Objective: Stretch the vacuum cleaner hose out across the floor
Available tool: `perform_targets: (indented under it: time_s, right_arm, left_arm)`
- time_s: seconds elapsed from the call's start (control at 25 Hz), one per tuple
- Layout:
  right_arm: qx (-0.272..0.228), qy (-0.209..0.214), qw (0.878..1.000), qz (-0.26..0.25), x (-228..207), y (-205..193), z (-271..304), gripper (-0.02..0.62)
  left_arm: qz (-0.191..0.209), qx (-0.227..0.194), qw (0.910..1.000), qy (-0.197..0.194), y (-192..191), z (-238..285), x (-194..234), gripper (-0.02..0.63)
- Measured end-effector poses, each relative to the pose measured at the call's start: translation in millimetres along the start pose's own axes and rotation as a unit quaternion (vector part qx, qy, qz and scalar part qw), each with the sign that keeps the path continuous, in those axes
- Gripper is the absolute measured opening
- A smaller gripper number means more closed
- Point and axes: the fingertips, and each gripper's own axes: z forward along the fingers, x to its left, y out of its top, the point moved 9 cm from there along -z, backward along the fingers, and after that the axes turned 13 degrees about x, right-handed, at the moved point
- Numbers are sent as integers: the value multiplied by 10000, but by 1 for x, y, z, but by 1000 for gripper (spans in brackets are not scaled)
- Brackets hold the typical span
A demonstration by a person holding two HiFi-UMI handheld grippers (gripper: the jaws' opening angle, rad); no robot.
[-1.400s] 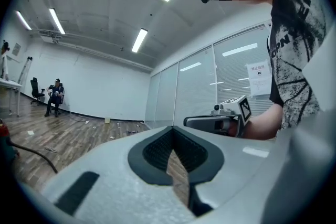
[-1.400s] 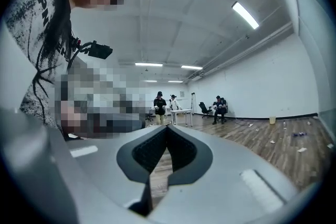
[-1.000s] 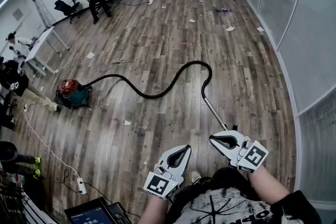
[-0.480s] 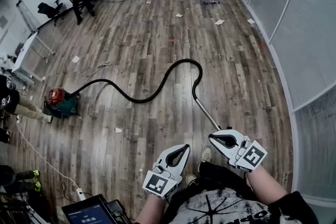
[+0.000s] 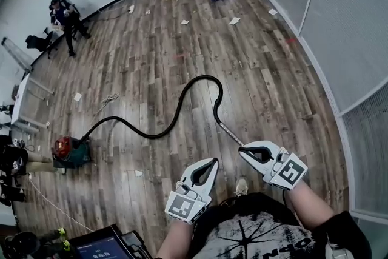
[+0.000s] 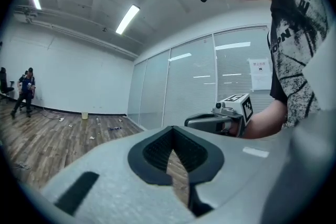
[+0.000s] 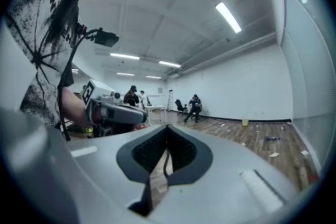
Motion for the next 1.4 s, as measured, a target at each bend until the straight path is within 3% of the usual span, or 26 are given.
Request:
perform_targets:
  time_s: [0.24,0.36,0.48,0.6,1.04,1.24,1.4]
  right_arm:
    - [6,-336,9992,197,-41,-13,-10,6]
    - [-16,-550,9980,326,-52,-18,-9,6]
    - [250,-834,9955,382,-61,-22,-2,6]
    - [517,-1189,9902,522,-74,-27,12,7]
    - [1103,-2305,9608,1077,-141,-30,92,7]
    - [1533,-2444,9509,1119,-149,-37,114,8]
    - [1693,-2365,9492,1204,-139,-44,118,8]
  left_arm:
    - [204,48,9990,-396,19,56,12,0]
    - [291,273,9973,-613,16,75,27,0]
    - [335,347,9942,-959,18,91,48,0]
    - [370,110,9897,-1379,26,113,76,0]
    - [1060,50,9618,-2522,48,178,207,0]
    - [1084,174,9528,-2830,35,193,231,0]
    - [1354,396,9426,-3026,25,193,230,0]
